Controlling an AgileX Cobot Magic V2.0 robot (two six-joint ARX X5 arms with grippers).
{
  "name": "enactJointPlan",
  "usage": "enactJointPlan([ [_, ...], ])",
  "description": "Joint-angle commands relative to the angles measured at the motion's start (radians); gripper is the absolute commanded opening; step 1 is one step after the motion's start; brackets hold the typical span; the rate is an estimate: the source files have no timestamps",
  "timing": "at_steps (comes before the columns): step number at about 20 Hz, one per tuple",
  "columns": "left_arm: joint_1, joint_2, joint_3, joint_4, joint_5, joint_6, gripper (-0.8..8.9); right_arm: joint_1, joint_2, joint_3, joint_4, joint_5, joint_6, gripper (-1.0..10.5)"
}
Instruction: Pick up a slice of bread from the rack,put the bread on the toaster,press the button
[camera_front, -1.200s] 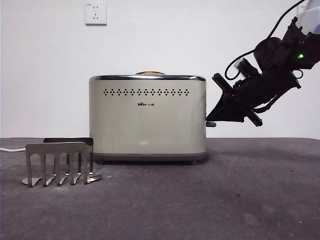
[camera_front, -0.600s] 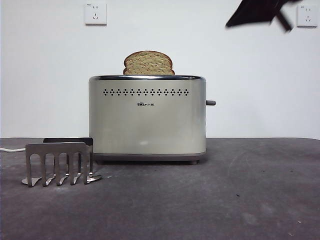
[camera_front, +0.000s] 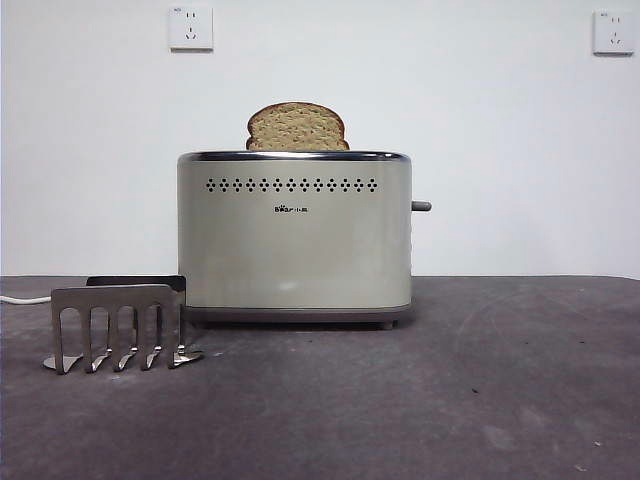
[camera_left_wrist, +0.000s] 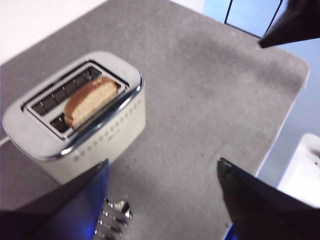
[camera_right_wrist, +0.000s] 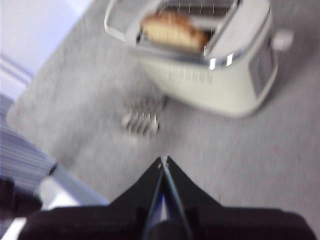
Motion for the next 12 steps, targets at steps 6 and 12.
enactJointPlan([
  [6,-0.002,0.001,0.001,-0.061,0.001,-0.006,-0.06,0.002,-0.042,-0.008,-0.088,0.000,-0.066,0.0],
  [12,-0.002,0.001,0.001,-0.059,0.000,-0.006,-0.04,0.001,-0.042,-0.008,-0.086,0.002,-0.066,0.0],
])
